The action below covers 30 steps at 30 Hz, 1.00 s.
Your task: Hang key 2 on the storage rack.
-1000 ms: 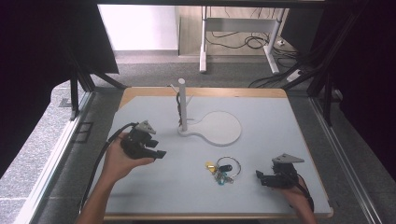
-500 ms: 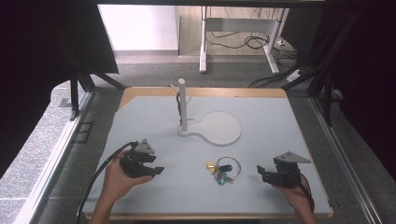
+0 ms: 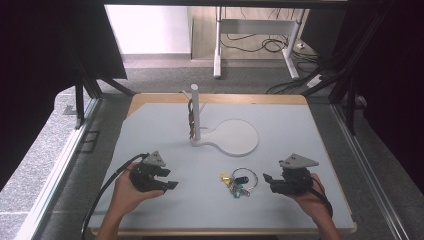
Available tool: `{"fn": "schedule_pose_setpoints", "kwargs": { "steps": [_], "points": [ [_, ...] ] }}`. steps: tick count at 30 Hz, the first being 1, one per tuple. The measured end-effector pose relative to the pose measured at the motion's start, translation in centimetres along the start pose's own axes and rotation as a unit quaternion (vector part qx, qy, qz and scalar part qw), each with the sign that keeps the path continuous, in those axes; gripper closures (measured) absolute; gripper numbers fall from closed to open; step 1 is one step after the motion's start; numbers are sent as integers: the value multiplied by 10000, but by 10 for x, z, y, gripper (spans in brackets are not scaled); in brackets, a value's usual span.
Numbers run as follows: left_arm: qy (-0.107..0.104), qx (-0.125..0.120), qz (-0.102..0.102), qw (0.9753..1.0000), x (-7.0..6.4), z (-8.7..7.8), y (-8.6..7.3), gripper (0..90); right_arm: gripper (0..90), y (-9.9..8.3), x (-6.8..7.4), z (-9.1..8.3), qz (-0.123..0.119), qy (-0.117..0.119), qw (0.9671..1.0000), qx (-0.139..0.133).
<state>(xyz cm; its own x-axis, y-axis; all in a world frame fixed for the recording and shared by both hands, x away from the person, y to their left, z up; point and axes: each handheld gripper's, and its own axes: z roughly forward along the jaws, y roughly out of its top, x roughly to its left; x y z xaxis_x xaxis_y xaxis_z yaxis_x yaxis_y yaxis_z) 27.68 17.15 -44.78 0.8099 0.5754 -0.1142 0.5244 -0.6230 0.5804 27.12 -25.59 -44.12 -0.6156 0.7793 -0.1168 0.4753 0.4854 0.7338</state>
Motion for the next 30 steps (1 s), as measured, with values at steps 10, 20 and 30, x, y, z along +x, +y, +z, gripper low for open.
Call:
{"fn": "schedule_pose_setpoints", "kwargs": {
  "steps": [10,20,30],
  "points": [
    [81,-214,-91,9997,0,-4,-6,471,440,27,8,5,-689,757,9923,690],
    [106,-454,-199,9987,4,-8,-11,488,480,44,32,23,-1249,972,9798,1223],
    [243,-547,-119,9981,3,-11,-14,503,515,57,58,36,-1658,1122,9681,1507]
  ]
}}
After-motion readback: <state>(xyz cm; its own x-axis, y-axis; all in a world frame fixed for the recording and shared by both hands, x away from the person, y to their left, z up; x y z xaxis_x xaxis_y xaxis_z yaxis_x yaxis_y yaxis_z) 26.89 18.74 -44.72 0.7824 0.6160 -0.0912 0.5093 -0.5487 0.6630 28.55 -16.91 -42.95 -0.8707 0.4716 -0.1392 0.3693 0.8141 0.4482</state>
